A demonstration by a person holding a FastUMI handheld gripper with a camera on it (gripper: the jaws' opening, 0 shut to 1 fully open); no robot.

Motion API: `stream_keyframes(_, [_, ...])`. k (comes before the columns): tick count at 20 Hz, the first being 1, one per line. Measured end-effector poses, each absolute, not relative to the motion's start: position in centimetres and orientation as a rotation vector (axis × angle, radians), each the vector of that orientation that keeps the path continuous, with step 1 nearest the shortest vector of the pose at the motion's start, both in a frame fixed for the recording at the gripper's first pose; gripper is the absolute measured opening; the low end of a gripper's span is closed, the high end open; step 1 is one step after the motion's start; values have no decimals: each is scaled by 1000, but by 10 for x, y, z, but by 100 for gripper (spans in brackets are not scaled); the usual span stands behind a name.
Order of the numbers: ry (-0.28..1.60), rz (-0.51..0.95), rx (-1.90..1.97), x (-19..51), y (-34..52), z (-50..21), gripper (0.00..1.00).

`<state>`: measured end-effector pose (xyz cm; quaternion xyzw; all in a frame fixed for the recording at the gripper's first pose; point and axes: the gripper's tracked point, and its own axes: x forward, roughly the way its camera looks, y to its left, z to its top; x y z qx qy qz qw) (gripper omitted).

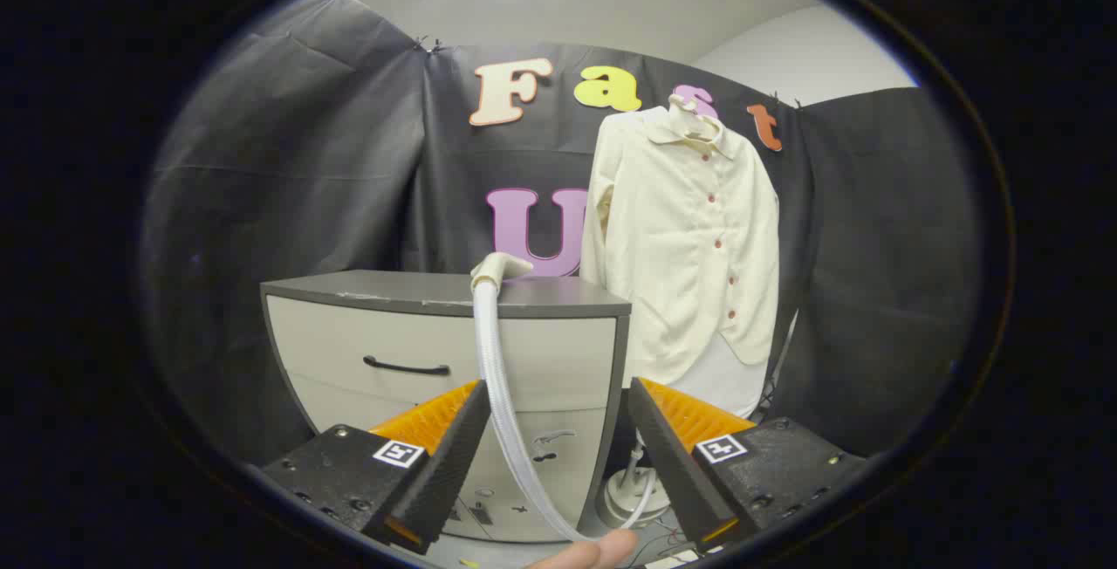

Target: Iron the clothes twice with a garment steamer, once on the left side and once on the right side.

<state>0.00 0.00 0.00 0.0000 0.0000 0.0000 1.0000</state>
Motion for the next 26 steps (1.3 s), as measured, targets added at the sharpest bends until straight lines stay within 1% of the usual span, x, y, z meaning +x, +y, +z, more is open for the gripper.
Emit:
stream_keyframes(13, [31, 19, 31, 7, 8, -11, 97])
stream_keyframes(21, [-9, 46, 52, 24, 24, 26, 97])
stream_keyframes(26, [-15, 63, 21, 60, 40, 71, 97])
